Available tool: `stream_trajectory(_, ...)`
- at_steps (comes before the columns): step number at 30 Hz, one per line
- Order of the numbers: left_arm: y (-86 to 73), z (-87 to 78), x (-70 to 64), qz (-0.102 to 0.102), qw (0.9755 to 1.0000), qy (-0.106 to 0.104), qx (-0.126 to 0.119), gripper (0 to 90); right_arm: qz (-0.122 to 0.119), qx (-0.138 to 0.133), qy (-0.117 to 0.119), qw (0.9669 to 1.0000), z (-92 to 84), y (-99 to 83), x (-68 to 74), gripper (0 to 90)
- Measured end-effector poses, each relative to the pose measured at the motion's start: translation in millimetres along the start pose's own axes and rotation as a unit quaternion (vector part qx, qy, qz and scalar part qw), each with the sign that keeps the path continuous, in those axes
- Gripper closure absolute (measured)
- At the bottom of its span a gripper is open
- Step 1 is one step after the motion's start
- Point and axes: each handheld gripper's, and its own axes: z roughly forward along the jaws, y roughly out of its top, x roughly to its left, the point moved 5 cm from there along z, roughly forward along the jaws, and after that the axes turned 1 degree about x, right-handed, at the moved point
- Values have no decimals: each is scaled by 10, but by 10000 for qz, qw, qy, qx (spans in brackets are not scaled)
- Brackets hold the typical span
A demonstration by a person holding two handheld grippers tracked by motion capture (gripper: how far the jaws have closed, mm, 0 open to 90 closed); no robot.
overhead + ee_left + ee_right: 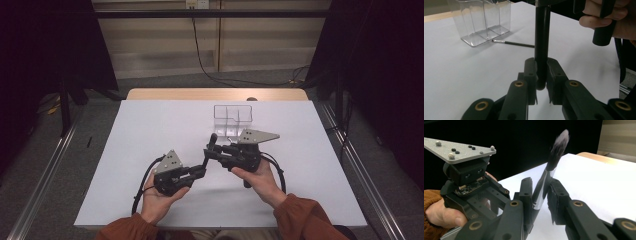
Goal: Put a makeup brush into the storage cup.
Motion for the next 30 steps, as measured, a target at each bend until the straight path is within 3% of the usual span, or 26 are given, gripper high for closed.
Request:
stream_trajectory(3, -4, 1, -1, 57, 10000, 53, -32, 794, -15, 9, 75, 10000, 6, 2, 26, 776)
stream_trajectory(12, 5, -17, 18, -28, 9999, 2, -151, 747, -23, -100, 327, 9994, 7, 27, 92, 798)
stream_trajectory(23, 13, -8, -4, -64, 9998, -105, -157, 622, -76, 20, 374, 9993, 18, 14, 107, 799)
stream_trajectory(30, 22, -29, 30, -128, 9998, 62, -162, 449, -103, 15, 357, 9993, -4, 25, 92, 799)
